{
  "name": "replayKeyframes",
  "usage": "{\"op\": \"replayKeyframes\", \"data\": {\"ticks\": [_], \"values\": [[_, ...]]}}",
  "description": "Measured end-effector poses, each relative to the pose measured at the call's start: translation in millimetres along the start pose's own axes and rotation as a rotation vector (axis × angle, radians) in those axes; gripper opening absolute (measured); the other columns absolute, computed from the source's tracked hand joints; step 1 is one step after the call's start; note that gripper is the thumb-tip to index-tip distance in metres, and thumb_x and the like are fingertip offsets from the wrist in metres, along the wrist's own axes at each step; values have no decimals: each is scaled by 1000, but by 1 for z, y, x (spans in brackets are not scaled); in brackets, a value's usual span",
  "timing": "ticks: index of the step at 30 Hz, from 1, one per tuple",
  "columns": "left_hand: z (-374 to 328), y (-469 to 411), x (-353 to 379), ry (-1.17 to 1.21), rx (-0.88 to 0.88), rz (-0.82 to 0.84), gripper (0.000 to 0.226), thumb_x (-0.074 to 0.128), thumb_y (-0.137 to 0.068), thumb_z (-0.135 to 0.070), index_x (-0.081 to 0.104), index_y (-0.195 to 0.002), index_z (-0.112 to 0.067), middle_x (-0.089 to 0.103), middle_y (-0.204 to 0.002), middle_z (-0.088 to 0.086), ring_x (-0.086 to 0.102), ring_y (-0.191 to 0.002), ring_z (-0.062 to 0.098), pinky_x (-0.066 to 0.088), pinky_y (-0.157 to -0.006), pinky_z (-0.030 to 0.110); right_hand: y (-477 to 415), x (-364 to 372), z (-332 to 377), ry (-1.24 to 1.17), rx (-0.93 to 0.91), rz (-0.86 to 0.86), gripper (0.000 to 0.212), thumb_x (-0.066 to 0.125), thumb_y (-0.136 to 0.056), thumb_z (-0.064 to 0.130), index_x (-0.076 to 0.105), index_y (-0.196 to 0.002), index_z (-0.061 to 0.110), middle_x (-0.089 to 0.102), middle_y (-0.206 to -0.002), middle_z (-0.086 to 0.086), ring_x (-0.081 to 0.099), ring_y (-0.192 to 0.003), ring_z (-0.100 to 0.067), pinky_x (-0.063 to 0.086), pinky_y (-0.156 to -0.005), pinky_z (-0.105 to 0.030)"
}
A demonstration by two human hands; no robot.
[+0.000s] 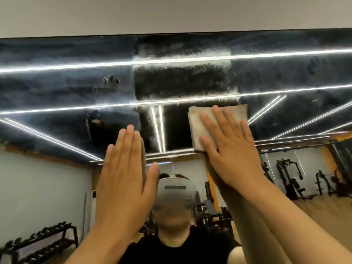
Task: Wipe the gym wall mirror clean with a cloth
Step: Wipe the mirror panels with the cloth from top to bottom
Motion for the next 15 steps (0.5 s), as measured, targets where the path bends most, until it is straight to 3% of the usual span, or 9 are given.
{"op": "replayKeyframes", "data": {"ticks": [3, 5, 10, 13, 15], "values": [[-2, 11, 8, -77, 18, -18, 68, 14, -104, -50, 13, -157, -7, 10, -166, 8, -1, -152, 13, 2, -119, 30, 15, 2, -2, -19, 127, -28, 57, -5, -93, 56, -16, -148, 46, -16, -165, 10, -24, -148, -7, -16, -121, -39], [-1, 11, 10, -70, 15, -26, 67, 9, -105, -48, 12, -157, -7, 9, -166, 8, 0, -152, 14, 2, -119, 32, 25, 7, 17, -20, 146, -72, 58, 0, -97, 54, -10, -152, 42, -10, -166, 5, -17, -151, -12, -11, -122, -44], [-2, 11, 7, -25, 17, -33, 67, 2, -105, -49, 14, -157, -8, 10, -166, 7, 2, -153, 14, -1, -121, 32, 56, 29, 87, -22, -145, -69, 56, 23, -103, 47, 22, -157, 31, 15, -166, -1, 9, -153, -20, 7, -118, -49], [-3, 11, 5, -45, 16, -28, 68, 8, -104, -49, 15, -157, -7, 10, -165, 7, 2, -153, 14, -3, -122, 31, 58, 28, 80, -26, -248, -25, 54, 22, -104, 46, 21, -157, 35, 12, -166, 4, 4, -153, -14, 3, -121, -44], [-4, 11, 5, -55, 17, -10, 70, 15, -103, -51, 12, -158, -8, 7, -166, 6, -1, -153, 13, -5, -122, 31, 54, 18, 49, -18, -191, -11, 54, 18, -104, 48, 13, -157, 39, 5, -167, 8, -3, -153, -9, -3, -122, -40]]}}
Point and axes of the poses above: each hand's wrist, its own y-axis away from the middle knuckle, its own x-axis out of the palm, z = x × y, the point moved 10 cm from there along -y, towards the middle knuckle
